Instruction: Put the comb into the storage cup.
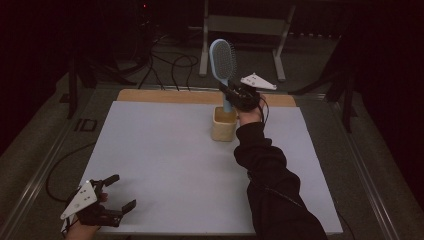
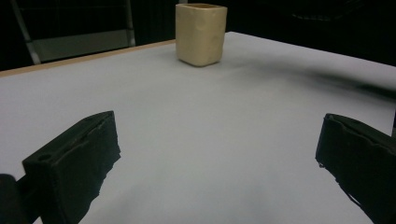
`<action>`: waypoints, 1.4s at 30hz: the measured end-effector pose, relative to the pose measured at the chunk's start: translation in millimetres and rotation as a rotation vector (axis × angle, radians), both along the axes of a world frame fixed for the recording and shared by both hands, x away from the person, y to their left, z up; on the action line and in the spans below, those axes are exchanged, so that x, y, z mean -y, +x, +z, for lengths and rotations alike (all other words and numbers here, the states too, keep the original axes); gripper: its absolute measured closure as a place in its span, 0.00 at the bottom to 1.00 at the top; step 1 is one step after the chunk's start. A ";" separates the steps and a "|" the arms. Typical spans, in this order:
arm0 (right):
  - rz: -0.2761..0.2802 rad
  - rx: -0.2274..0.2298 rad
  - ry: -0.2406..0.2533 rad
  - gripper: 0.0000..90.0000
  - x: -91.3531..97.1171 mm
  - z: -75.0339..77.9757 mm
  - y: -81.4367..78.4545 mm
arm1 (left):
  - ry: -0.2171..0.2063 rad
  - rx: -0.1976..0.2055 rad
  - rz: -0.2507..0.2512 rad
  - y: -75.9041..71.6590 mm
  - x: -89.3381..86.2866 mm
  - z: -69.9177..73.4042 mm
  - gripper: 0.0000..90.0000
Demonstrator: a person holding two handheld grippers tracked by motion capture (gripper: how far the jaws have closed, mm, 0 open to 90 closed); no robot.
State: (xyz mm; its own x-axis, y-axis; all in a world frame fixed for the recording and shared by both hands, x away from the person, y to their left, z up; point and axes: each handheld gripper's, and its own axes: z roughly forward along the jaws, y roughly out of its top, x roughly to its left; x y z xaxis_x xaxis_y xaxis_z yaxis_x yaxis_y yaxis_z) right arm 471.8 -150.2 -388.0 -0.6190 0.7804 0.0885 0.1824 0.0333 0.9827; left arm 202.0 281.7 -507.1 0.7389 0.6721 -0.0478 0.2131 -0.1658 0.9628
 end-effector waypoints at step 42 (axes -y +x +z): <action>0.012 -0.020 -0.016 0.78 4.9 -58.5 -1.0 | 0.003 -0.003 -0.002 -0.1 0.6 -0.8 0.00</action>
State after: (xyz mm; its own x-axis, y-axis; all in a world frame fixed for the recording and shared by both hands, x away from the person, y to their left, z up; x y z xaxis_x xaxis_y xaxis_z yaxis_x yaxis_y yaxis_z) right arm 470.7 -155.1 -446.4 -0.6262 0.7746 0.0888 0.2016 0.0509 0.9781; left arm 202.0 281.1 -507.9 0.7404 0.6705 -0.0479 0.2154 -0.1692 0.9618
